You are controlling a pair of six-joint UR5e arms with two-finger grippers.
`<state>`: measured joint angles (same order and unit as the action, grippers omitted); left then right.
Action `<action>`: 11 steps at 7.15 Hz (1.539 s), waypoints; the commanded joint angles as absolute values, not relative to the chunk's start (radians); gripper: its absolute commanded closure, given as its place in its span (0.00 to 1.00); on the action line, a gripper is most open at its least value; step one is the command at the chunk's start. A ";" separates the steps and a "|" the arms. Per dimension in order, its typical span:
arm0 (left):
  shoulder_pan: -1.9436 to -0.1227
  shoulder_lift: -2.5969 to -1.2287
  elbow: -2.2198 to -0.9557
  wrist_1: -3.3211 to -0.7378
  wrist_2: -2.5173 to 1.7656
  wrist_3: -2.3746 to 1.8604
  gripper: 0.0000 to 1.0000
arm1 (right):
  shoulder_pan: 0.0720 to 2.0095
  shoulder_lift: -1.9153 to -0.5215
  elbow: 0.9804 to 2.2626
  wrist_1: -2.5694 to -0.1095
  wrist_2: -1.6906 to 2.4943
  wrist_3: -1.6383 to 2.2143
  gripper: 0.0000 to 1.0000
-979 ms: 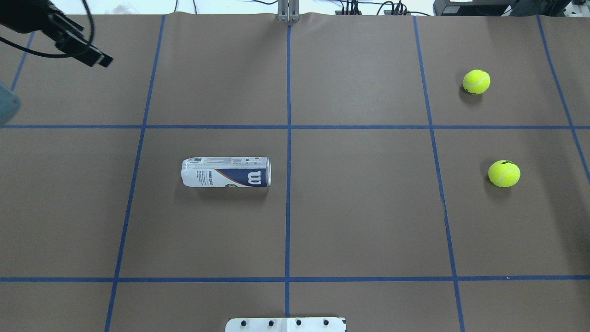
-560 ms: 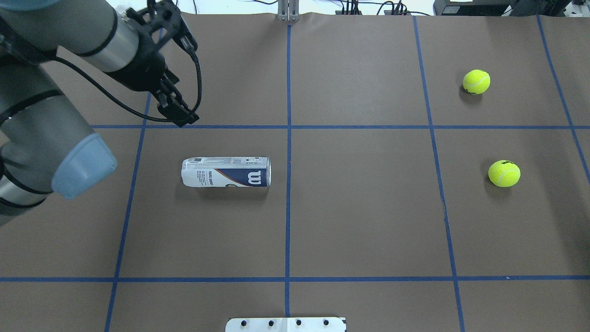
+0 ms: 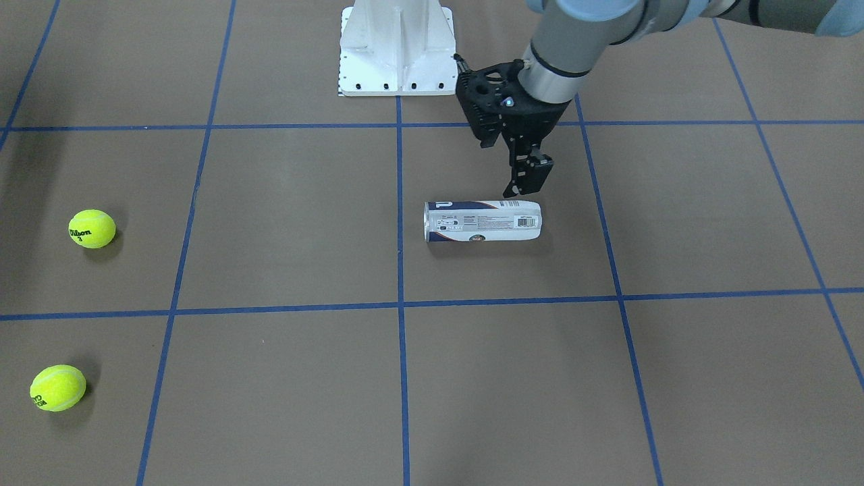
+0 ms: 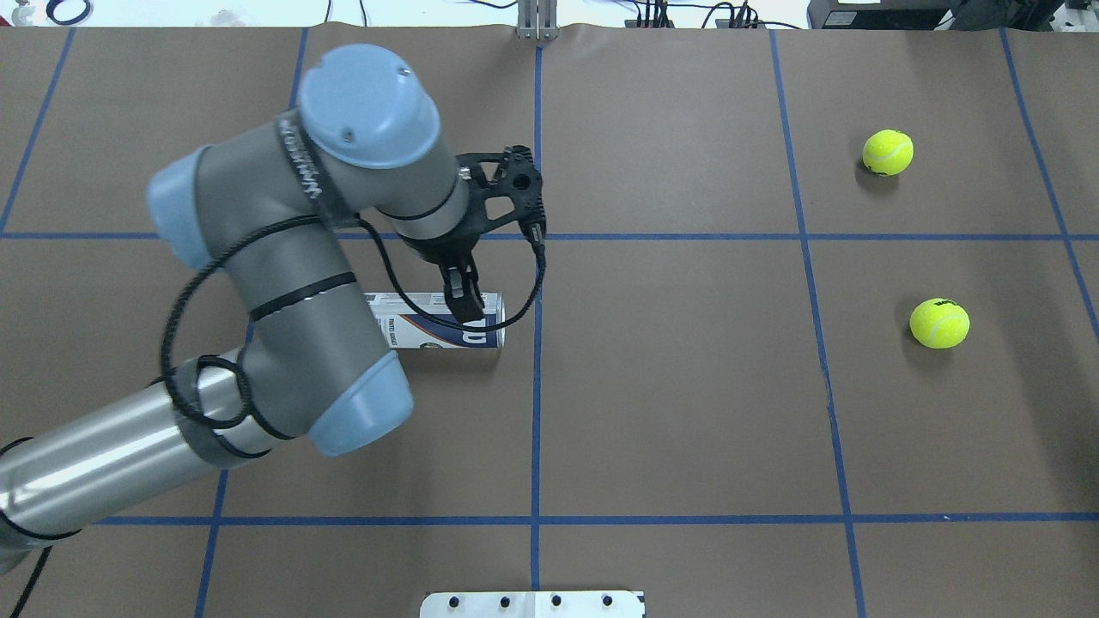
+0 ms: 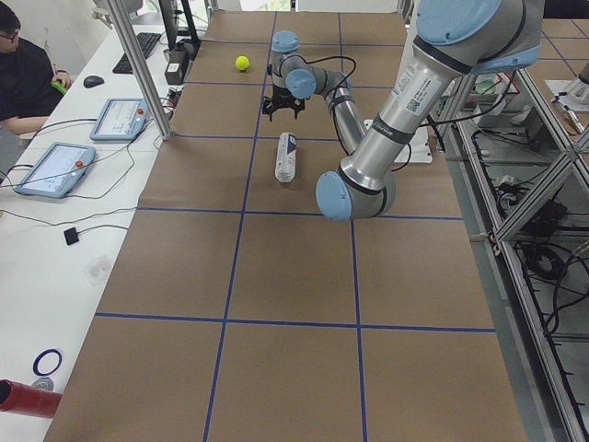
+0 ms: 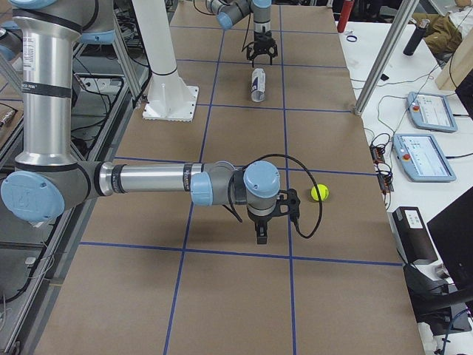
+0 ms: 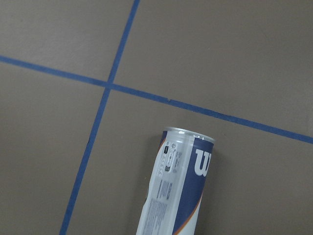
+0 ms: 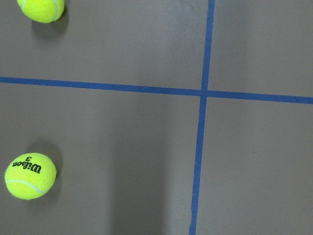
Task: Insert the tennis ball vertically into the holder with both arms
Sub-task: 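Move the left gripper down over the white Wilson can lying on its side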
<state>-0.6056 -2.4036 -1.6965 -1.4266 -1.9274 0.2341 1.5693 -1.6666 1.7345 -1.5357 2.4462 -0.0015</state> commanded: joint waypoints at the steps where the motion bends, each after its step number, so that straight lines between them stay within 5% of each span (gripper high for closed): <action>1: -0.578 -2.494 -1.585 -1.401 -1.885 0.306 0.01 | 1.569 -1.664 1.735 -1.536 2.447 -0.002 0.01; 11: -0.525 -2.442 -1.494 -1.493 -1.816 0.353 0.01 | 1.569 -1.666 1.723 -1.536 2.448 -0.003 0.01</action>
